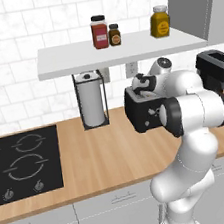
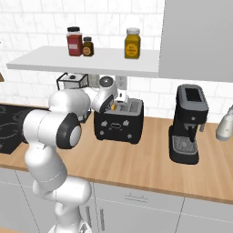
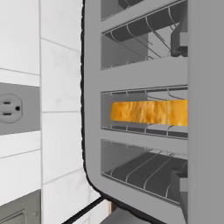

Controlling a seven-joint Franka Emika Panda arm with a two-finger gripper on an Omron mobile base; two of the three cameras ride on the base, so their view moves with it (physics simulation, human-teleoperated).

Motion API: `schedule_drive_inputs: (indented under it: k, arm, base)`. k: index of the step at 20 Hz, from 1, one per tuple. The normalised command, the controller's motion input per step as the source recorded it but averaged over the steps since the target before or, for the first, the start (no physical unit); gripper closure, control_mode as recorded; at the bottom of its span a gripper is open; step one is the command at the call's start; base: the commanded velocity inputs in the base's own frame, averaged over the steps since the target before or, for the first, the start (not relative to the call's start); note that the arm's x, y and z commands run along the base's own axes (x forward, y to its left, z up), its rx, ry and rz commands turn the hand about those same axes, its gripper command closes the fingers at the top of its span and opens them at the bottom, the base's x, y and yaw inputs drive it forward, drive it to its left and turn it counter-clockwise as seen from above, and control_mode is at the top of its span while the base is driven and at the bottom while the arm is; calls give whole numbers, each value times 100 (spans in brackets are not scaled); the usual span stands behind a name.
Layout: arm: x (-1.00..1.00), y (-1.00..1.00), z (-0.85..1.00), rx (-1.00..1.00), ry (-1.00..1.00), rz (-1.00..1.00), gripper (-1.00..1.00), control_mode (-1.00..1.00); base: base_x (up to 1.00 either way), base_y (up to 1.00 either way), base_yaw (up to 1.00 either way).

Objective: Start the toaster. Once the lever pops up, take the bread to the plate on the dining counter.

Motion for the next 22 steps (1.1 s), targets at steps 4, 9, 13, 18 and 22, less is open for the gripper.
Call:
schedule_drive_inputs:
  k: [4, 9, 13, 18, 22]
  arm:
    - [0, 0, 0, 0, -4, 0, -100, -100]
    - [0, 0, -1, 0, -1, 0, -100, -100]
    - [1, 0, -1, 0, 0, 0, -100, -100]
    - [5, 0, -1, 0, 0, 0, -100, -100]
    - [2, 0, -8, 0, 0, 0, -100, -100]
  base:
    - [0, 0, 0]
    - [0, 0, 0]
    - [0, 0, 0]
    - [0, 0, 0]
    - [0, 0, 0]
